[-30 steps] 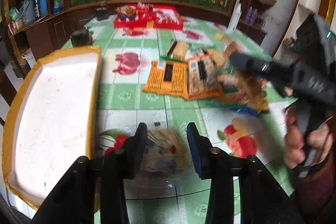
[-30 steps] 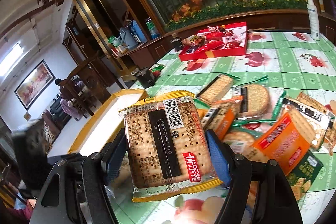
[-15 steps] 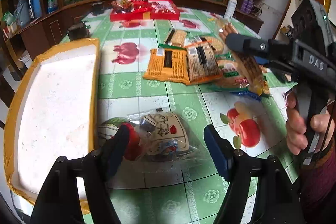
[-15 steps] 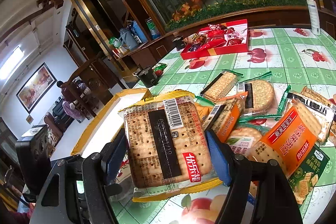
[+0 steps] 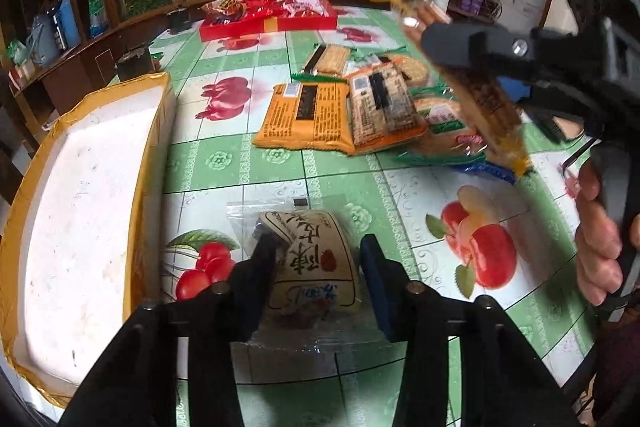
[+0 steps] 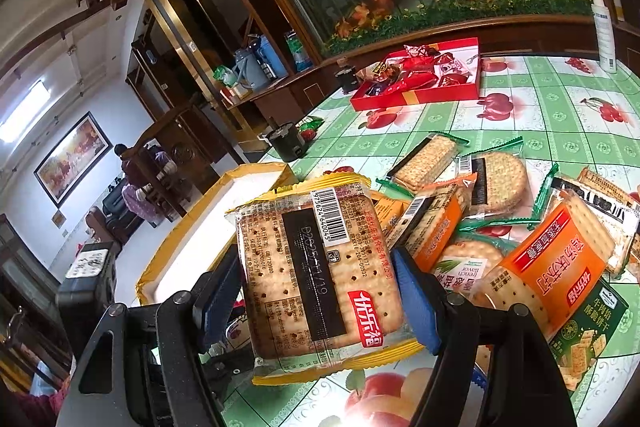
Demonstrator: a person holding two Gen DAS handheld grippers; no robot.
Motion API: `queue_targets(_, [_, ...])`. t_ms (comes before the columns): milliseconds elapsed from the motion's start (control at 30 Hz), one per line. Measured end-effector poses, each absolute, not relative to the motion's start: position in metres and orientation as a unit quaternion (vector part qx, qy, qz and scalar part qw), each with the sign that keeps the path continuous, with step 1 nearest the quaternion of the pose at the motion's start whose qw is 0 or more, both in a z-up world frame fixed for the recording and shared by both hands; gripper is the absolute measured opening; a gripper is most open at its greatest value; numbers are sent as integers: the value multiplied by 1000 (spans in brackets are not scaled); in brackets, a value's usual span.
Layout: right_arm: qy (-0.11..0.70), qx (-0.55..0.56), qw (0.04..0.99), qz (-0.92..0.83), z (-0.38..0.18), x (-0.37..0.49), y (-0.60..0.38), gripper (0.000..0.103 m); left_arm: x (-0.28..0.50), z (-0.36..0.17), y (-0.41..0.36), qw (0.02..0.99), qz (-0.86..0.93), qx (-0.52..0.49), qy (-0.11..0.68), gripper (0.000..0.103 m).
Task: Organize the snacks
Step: 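Grasp the clear plastic snack bag with the left tool while right holds crackers, then carry both held snacks into the empty yellow tray and open both tools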
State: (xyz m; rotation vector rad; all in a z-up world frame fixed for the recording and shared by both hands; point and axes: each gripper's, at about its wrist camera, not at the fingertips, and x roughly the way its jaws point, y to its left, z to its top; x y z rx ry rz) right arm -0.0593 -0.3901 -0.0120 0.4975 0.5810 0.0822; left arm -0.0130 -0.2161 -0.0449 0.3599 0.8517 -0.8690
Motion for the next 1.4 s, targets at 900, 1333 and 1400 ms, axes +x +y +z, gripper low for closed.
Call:
queue_targets(900, [280, 249, 926, 41, -14, -64, -395, 78, -25, -62, -229, 814, -348, 209, 415, 45])
queue_targets(1333, [282, 234, 930, 36, -12, -64, -391, 78, -36, -39, -216, 833, -375, 169, 370, 42])
queue_targets(1400, [285, 234, 929, 34, -14, -62, -389, 78, -36, -31, -208, 835, -382, 156, 365, 42])
